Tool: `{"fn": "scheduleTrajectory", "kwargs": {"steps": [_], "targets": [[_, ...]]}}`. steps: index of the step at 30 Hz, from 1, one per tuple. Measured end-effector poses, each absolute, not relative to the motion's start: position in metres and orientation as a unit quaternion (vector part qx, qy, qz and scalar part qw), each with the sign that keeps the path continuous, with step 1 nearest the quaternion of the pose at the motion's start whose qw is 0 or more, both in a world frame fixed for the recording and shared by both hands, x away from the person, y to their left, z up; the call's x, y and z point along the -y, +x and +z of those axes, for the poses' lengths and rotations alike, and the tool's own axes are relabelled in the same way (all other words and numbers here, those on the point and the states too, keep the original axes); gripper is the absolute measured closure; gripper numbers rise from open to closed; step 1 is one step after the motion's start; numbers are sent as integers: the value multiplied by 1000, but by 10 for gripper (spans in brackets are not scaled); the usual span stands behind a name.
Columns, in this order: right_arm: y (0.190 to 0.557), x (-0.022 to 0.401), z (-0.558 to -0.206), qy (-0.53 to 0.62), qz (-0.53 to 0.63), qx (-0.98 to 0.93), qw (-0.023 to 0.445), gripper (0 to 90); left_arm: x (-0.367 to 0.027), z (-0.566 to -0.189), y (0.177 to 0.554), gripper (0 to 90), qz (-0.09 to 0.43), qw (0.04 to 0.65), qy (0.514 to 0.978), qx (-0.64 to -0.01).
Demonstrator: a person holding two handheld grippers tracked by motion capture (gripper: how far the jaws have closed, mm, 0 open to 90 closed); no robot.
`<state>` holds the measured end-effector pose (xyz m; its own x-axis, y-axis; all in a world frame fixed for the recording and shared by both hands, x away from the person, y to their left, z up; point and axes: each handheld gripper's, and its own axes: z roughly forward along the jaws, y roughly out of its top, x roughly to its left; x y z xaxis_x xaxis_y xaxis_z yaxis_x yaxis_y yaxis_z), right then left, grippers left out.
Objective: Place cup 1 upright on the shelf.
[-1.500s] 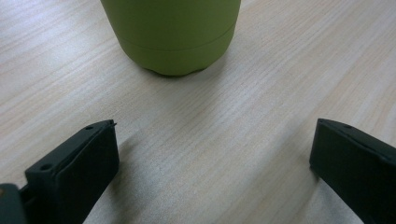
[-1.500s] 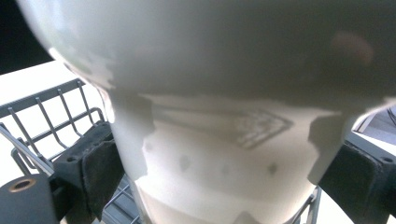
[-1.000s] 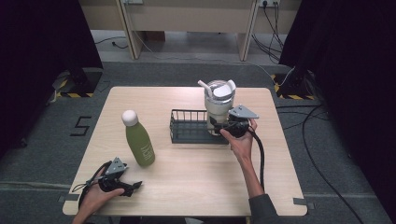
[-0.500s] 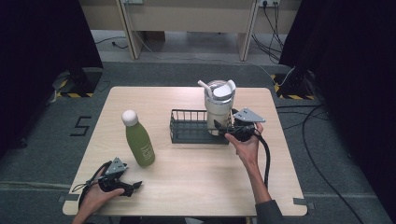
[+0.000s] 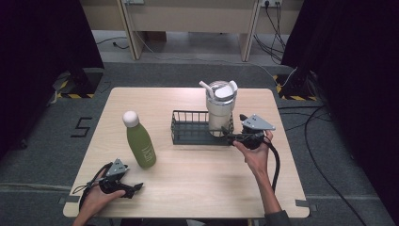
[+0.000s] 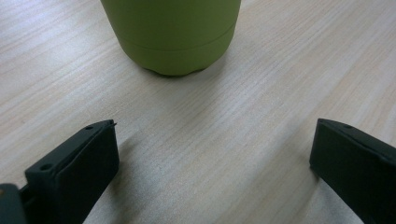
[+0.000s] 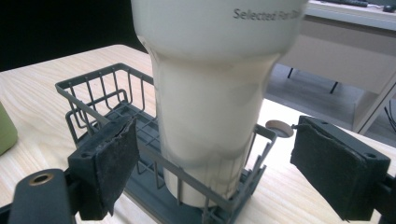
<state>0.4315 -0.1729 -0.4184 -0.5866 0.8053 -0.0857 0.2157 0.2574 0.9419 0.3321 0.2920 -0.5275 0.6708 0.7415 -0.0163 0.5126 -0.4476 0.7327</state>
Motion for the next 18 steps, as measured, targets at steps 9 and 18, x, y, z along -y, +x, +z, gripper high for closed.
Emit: {"fn": "scheduleTrajectory", "kwargs": {"steps": [9,18], "targets": [[419,182,-416,343,505,-735,296,150,-292,-527,332,5,155,368,836,-375],[408,190,-417,344,506,-733,297,151,-292,-527,332,5,155,368,836,-375]]}}
